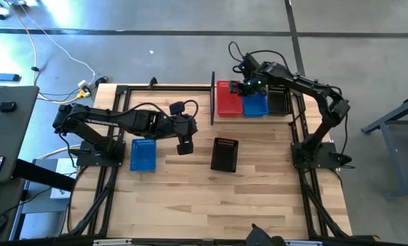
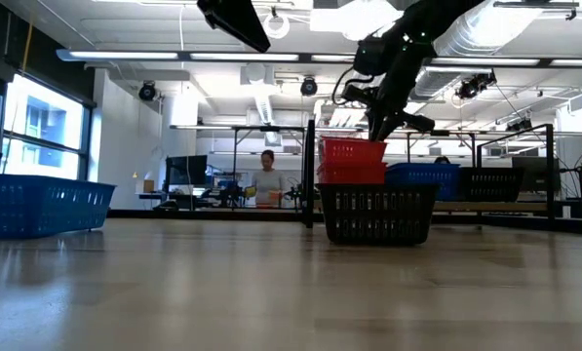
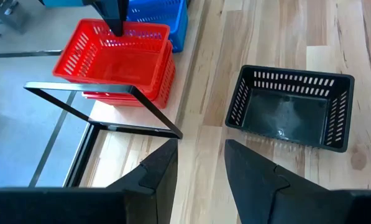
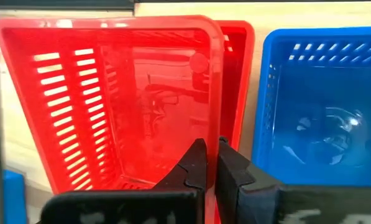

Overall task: Stack baskets on shelf by color
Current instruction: Stack the red bin on the other red bins on the shelf

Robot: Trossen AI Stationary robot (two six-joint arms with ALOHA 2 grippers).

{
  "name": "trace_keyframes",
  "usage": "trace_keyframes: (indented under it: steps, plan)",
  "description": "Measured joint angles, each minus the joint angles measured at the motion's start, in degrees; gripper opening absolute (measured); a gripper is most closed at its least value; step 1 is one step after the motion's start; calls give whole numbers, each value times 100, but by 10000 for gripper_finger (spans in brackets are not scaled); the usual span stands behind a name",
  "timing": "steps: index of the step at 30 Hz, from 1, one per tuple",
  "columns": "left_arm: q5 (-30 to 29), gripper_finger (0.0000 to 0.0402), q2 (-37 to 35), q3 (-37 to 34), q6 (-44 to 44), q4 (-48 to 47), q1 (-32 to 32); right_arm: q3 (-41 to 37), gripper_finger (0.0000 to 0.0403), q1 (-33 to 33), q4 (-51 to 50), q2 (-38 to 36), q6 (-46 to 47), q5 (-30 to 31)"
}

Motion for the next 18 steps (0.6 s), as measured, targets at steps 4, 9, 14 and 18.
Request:
trace_keyframes:
  steps: [4, 9, 14, 18]
  plan:
    - [0, 122, 0, 0, 12, 0, 0, 0, 6, 0, 13, 106, -129, 3]
    - [-1, 122, 0, 0, 152, 0, 0, 0, 36, 4, 172, 132, -239, 89]
    - [-35, 122, -2, 0, 143, 0, 0, 0, 75, 2, 259, 131, -251, 96]
    - [-74, 122, 0, 0, 139, -60, 0, 0, 95, 0, 252, 93, -385, 88]
